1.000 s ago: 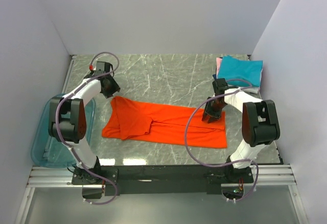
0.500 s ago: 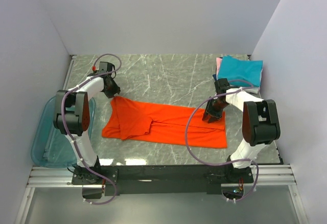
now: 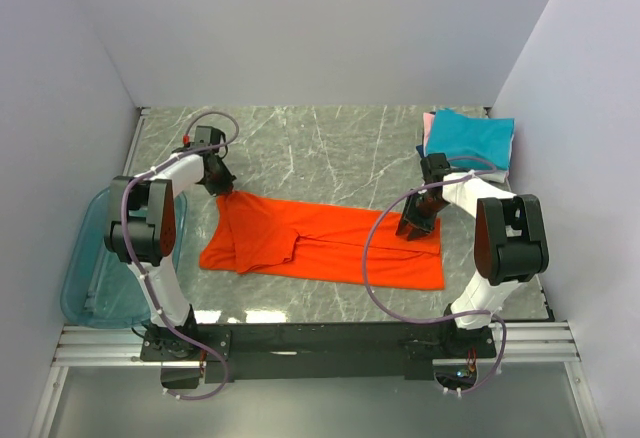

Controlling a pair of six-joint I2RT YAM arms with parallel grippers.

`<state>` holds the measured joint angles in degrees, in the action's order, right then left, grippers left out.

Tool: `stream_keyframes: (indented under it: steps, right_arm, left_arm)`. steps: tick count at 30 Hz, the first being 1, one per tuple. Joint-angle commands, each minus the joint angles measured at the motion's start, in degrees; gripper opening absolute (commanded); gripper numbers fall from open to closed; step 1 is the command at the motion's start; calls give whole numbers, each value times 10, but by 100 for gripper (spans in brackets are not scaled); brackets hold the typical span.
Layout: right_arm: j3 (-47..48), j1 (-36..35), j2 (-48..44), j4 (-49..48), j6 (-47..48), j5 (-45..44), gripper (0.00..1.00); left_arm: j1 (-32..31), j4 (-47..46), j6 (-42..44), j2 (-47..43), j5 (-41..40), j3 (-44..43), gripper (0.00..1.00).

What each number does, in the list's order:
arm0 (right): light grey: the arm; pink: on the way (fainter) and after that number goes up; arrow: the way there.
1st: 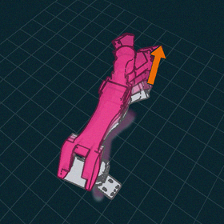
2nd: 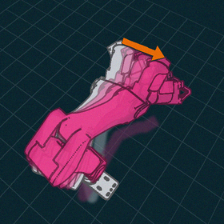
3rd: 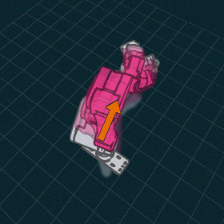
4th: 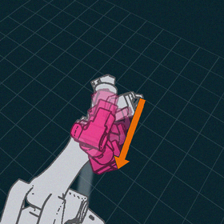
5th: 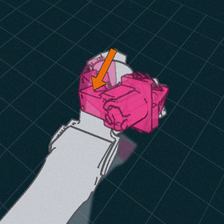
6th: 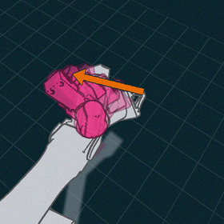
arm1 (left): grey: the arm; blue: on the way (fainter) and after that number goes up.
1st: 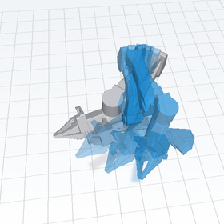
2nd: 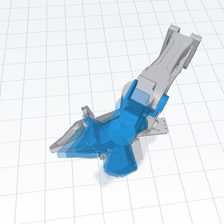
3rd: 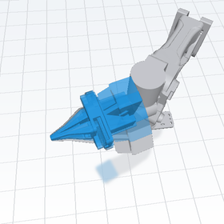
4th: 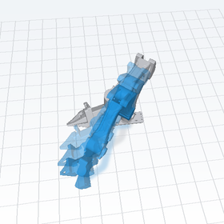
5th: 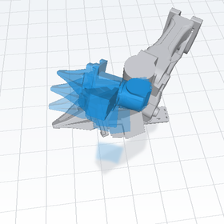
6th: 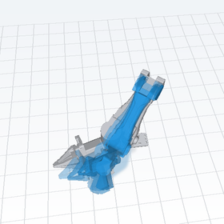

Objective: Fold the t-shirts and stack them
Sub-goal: Fold the tshirt

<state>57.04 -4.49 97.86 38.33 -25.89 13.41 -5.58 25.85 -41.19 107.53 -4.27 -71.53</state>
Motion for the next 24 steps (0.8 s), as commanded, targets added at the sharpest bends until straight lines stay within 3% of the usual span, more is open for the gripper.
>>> stream_keyframes:
  steps: [1,24]
  right_arm:
    - [-3,7,24,-11,1,-24,44]
    - [-10,12,44,3,1,-37,43]
  left_arm:
    - [0,-9,7,-10,2,9,2]
    - [21,-1,17,-70,-69,53,0]
